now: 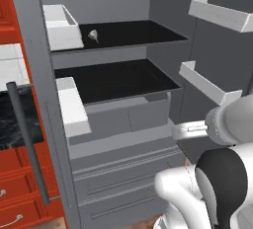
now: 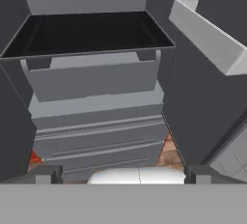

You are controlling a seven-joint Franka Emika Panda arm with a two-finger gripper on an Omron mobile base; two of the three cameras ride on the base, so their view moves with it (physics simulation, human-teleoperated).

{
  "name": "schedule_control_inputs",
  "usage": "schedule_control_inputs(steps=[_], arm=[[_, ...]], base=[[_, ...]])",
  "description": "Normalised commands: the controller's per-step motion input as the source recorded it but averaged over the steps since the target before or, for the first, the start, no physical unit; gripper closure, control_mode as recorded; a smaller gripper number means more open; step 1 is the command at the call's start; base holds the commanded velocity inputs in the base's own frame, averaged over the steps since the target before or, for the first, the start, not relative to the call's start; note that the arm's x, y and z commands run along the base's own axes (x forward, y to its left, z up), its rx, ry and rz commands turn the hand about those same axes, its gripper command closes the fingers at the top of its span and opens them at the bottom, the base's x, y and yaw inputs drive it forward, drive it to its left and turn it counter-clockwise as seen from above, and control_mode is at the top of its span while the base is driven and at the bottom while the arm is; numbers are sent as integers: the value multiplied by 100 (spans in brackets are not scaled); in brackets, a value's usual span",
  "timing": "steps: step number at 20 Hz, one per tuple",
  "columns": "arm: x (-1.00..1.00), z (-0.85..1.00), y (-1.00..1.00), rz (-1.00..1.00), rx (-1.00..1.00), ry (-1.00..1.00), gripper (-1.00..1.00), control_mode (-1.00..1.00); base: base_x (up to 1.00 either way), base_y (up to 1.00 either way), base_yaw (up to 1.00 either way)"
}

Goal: Gather the potato and mushroom from the fridge and place them on a tray on the dining counter. Then gather the fish and chicken drumstick from the fridge and place them on the other tray.

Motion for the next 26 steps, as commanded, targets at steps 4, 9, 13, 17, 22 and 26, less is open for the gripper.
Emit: schedule_control_inputs(steps=[4, 9, 13, 17, 22, 26], arm=[[0, 0, 0, 0, 0, 0, -100, 100], [0, 0, 0, 0, 0, 0, -100, 100], [0, 0, 0, 0, 0, 0, -100, 100], [0, 0, 0, 0, 0, 0, -100, 100], [0, 0, 0, 0, 0, 0, -100, 100], [0, 0, 0, 0, 0, 0, -100, 100]], base=[[59, -18, 13], [60, -8, 11], [52, -2, 13], [54, -6, 19], [54, -7, 22], [58, -5, 18]])
